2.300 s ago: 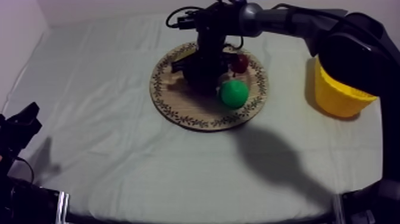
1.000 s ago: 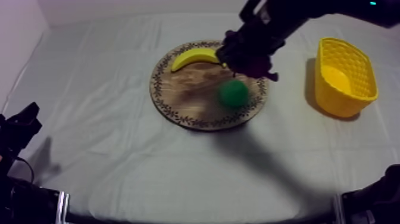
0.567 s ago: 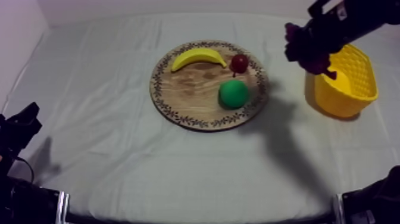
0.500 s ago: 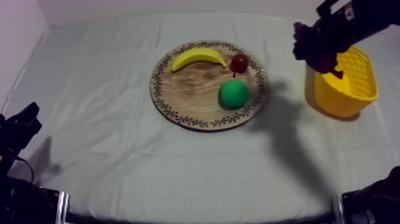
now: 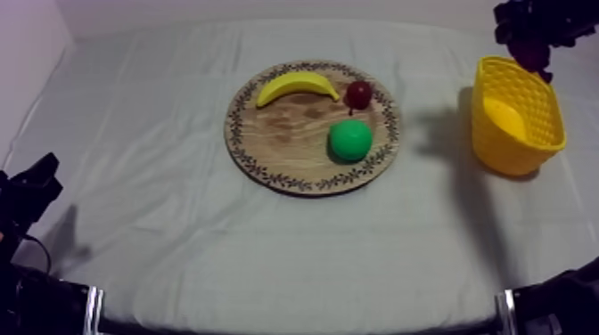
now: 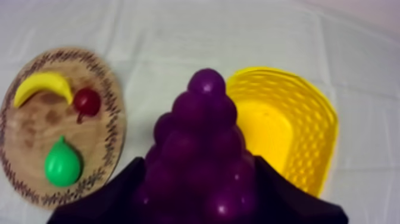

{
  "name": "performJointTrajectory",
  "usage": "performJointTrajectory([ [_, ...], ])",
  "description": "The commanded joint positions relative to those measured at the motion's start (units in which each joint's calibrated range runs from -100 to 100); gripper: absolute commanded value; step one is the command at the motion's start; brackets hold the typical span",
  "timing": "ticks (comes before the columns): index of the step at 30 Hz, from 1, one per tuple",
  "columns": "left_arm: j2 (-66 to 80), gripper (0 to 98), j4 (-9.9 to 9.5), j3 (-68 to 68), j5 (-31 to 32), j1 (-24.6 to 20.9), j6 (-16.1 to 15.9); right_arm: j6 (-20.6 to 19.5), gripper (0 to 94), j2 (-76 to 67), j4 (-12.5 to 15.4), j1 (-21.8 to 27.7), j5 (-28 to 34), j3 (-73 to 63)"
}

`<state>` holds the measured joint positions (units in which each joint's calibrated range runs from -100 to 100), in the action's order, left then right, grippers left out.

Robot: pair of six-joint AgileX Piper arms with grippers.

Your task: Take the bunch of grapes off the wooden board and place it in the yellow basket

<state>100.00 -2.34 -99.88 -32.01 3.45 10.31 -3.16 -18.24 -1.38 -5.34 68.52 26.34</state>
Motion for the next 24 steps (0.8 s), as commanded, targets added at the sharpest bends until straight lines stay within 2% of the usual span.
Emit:
performJointTrajectory([
  [1, 0.0, 0.1, 0.02, 0.0, 0.0, 0.0, 0.0, 0.3, 25.8, 1.0, 0.6, 3.3, -1.2, -0.5],
  [11, 0.0, 0.1, 0.02, 0.0, 0.0, 0.0, 0.0, 2.0, 26.3, 8.5, 1.9, 9.3, -7.9, 2.5],
  [24, 0.0, 0.1, 0.02, 0.0, 0.0, 0.0, 0.0, 3.3, 25.0, 21.5, 3.5, 12.0, -14.4, 2.7],
])
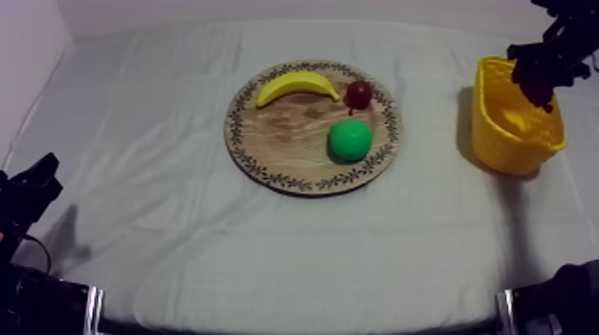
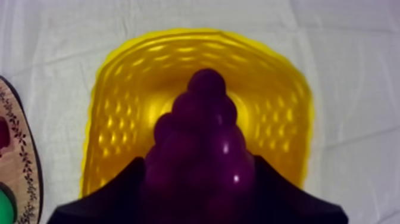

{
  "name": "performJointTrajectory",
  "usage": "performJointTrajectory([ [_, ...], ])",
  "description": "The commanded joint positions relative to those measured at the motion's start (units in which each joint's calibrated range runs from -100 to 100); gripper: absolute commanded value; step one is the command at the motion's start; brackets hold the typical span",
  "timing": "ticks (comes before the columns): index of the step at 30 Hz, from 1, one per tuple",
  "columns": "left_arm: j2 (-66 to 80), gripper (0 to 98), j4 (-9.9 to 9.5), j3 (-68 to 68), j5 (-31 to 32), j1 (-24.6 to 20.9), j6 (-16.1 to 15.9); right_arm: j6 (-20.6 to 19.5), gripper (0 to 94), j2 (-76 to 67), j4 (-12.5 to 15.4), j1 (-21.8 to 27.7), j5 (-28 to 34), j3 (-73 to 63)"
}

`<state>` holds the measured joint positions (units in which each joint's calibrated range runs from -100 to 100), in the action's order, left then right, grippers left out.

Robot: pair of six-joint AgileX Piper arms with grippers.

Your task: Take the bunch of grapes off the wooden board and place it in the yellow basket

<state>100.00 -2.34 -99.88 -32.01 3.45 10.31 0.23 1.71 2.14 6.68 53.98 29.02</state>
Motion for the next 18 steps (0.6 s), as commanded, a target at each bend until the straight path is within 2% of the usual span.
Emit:
performJointTrajectory([
  [1, 0.0, 0.1, 0.02, 0.0, 0.0, 0.0, 0.0, -0.1, 25.0, 2.2, 0.0, 0.0, -0.2, 0.2],
  [18, 0.0, 0.1, 0.02, 0.0, 0.0, 0.0, 0.0, -0.5, 24.3, 5.6, -0.3, 0.1, -4.5, 4.3],
])
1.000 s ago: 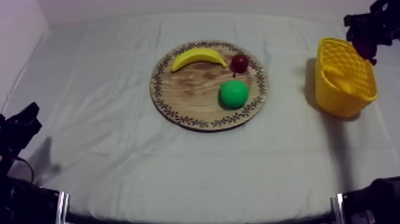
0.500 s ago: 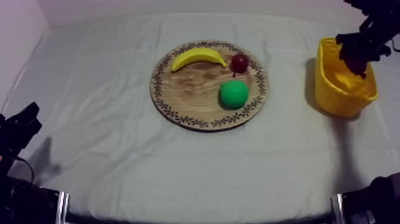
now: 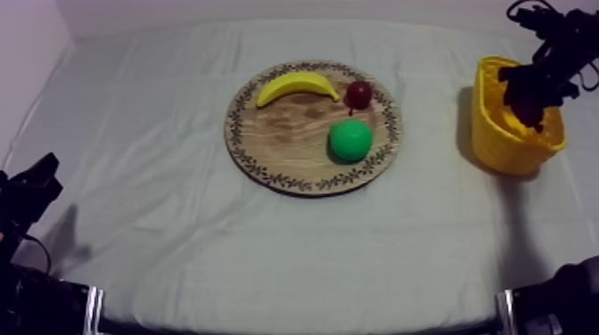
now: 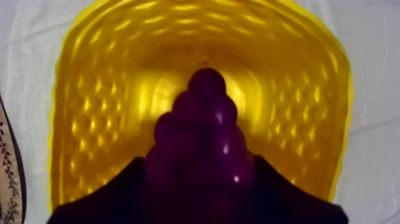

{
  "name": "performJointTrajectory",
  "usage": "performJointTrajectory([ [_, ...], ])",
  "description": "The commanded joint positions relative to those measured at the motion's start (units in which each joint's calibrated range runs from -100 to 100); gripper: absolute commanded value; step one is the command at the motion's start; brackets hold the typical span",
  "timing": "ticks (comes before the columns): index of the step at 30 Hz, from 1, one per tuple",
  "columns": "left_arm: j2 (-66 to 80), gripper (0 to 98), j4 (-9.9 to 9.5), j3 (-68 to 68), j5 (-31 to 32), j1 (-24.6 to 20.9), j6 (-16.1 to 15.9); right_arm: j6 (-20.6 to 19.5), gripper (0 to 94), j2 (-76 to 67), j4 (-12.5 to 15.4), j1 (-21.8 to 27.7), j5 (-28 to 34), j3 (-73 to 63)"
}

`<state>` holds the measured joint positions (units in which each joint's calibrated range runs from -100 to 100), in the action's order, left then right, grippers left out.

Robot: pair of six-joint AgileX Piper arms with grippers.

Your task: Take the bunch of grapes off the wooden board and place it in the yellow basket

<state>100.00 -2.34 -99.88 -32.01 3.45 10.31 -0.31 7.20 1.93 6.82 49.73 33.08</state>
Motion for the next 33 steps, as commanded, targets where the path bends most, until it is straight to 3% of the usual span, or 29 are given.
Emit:
performJointTrajectory([
  [1, 0.0, 0.1, 0.02, 0.0, 0.0, 0.0, 0.0, 0.0, 24.5, 0.0, -0.2, 0.0, -0.6, 0.5],
  [4, 0.0, 0.1, 0.02, 0.0, 0.0, 0.0, 0.0, -0.1, 28.9, -0.2, -0.4, 0.2, -1.6, 1.4],
  [10, 0.0, 0.1, 0.02, 0.0, 0.0, 0.0, 0.0, 0.2, 60.7, -1.6, 0.0, 0.4, -3.0, 2.6],
  [16, 0.0, 0.1, 0.02, 0.0, 0.0, 0.0, 0.0, 0.9, 69.8, -3.1, 0.5, 0.5, -3.6, 2.8],
  [22, 0.0, 0.1, 0.02, 0.0, 0.0, 0.0, 0.0, 0.9, 67.6, -4.7, 0.3, 0.4, -4.2, 3.7],
  [33, 0.0, 0.1, 0.02, 0.0, 0.0, 0.0, 0.0, 1.7, 38.1, -12.2, -0.9, -0.1, -7.7, 9.0],
])
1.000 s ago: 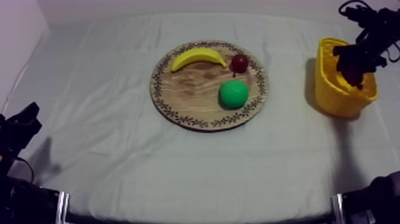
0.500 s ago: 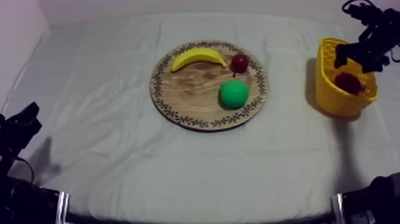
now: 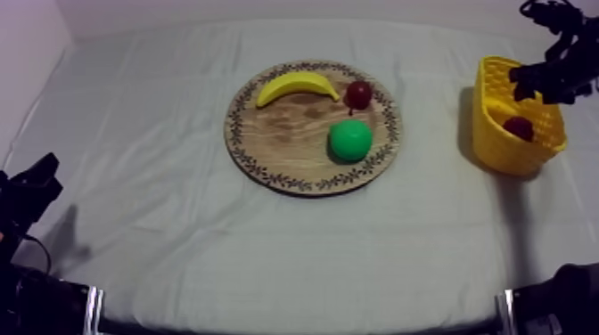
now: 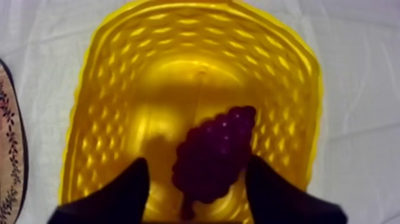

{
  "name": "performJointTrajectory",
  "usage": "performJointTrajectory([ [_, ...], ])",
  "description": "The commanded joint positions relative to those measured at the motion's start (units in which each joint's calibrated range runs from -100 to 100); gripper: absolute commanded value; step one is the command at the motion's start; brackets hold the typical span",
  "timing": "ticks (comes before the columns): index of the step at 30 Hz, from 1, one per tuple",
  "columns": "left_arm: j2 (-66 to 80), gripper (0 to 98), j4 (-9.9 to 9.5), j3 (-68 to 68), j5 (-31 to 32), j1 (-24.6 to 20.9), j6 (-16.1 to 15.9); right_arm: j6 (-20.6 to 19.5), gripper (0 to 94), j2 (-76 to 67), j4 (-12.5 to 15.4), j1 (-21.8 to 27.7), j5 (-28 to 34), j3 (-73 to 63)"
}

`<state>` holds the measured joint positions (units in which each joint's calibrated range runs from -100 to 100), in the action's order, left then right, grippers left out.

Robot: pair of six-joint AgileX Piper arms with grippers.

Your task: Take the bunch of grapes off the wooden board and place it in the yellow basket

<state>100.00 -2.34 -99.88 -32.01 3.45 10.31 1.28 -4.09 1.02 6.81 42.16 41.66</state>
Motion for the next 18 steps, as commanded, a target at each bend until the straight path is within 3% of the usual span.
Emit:
performJointTrajectory([
  [1, 0.0, 0.1, 0.02, 0.0, 0.0, 0.0, 0.0, 0.3, 36.1, -1.8, 0.0, -0.3, -0.3, 1.1],
  [12, 0.0, 0.1, 0.02, 0.0, 0.0, 0.0, 0.0, 2.2, 23.2, -14.8, 0.8, -4.0, -2.9, 12.4],
  [18, 0.0, 0.1, 0.02, 0.0, 0.0, 0.0, 0.0, 2.0, 18.2, -24.2, -1.0, -6.9, -6.0, 23.3],
])
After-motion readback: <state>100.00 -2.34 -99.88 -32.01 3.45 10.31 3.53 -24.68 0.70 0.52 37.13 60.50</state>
